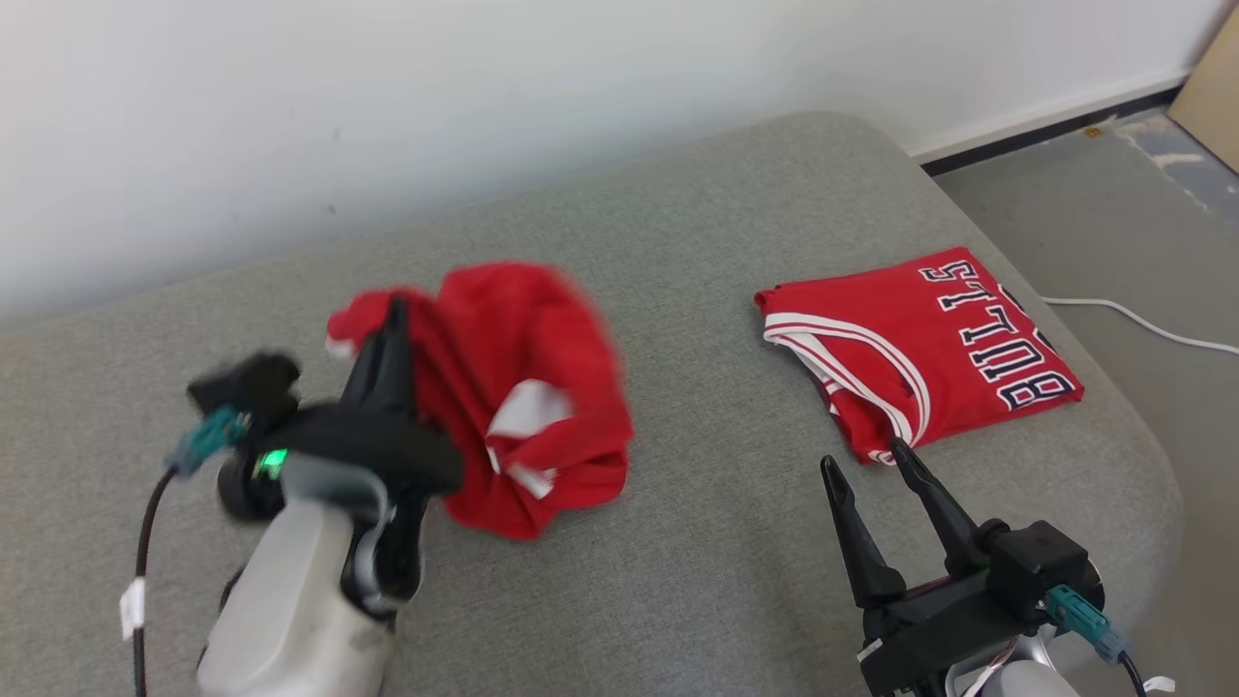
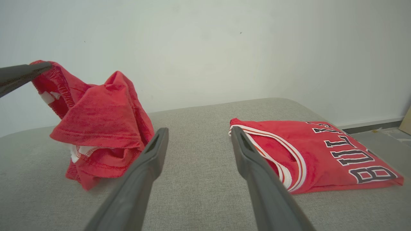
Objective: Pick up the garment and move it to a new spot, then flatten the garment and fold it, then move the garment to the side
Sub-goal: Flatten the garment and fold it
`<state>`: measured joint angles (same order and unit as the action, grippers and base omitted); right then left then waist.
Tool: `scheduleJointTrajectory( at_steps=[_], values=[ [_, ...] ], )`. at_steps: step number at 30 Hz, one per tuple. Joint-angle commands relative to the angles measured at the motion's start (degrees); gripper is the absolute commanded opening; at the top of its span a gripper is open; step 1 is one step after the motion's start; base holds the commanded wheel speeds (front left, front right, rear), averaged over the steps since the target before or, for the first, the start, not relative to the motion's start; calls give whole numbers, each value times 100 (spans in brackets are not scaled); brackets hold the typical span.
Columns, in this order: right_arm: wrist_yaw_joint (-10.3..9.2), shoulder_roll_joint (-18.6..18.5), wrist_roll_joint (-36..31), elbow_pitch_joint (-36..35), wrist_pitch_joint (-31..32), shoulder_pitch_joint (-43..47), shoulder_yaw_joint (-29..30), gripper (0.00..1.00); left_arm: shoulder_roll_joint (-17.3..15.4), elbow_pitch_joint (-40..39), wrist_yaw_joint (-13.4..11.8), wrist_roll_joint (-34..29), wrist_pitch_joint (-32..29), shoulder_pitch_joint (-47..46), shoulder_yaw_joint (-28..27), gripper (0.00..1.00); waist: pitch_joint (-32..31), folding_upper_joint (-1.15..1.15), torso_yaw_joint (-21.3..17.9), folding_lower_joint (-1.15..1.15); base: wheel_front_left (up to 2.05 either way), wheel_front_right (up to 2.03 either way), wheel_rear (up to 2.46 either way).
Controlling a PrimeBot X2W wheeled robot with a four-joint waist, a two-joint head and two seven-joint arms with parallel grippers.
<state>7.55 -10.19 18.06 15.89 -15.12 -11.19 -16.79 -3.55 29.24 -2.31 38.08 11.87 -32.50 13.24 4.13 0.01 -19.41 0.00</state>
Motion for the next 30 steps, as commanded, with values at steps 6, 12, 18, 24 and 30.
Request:
scheduleJointTrajectory(
  at_steps=[6,12,18,24,30],
  values=[
    [-15,29,43,21,-1,-18,-44,100,53,-659,178,45,-225,-712,640,0,-91,-1,126,0,0,0,0],
    [-15,59,50,50,-1,-43,-45,100,61,-1240,-10,693,-263,-1314,1523,0,-77,-1,196,0,0,0,0],
    [-15,59,40,64,-1,4,4,100,63,-1744,-445,1433,-256,-1636,2215,0,-90,-1,320,0,0,0,0],
    [-15,120,54,53,-1,9,-32,100,-157,-1288,-1062,1487,-292,-1282,2331,0,-93,-1,431,0,0,0,0],
    [-15,101,58,26,-1,-92,-128,100,-741,-117,-1490,1437,-438,-861,2164,0,45,-1,507,0,0,0,0]
  ],
)
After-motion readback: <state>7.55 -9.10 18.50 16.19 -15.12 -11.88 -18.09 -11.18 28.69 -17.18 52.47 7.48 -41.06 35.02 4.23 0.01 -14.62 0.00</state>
